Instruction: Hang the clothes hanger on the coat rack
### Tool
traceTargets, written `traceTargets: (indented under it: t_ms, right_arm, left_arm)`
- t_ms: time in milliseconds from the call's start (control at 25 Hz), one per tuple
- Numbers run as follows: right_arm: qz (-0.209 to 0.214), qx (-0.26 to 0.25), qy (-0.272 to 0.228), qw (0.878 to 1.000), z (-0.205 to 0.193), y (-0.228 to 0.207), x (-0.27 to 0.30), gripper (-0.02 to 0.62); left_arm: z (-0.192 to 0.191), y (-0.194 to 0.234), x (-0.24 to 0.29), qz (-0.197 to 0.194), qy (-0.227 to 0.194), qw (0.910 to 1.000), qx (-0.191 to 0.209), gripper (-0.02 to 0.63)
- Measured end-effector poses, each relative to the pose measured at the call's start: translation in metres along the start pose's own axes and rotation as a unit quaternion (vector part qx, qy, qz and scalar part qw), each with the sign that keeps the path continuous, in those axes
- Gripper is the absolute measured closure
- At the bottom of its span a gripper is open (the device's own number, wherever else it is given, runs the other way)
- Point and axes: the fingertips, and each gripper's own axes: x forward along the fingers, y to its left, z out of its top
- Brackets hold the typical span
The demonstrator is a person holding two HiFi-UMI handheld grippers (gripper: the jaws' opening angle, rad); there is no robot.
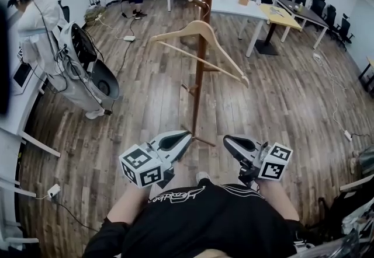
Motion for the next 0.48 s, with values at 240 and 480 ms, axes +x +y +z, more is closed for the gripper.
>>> traceTargets:
  t_ms: [240,480]
  right_arm:
    - [0.0,-0.019,0.009,1.0,-0.003,0.011,0.001,0.557]
    - [-0.002,-0.022,0.013,1.0,-0.002,0.013,0.001,0.557]
  left_arm:
    - [-0.006,-0.009,-0.004,-0.015,-0.001,0.9999,-0.005,0.6]
    - [0.002,-0.017,-0.006,-0.033,-0.019,0.9992,-0.016,0.6]
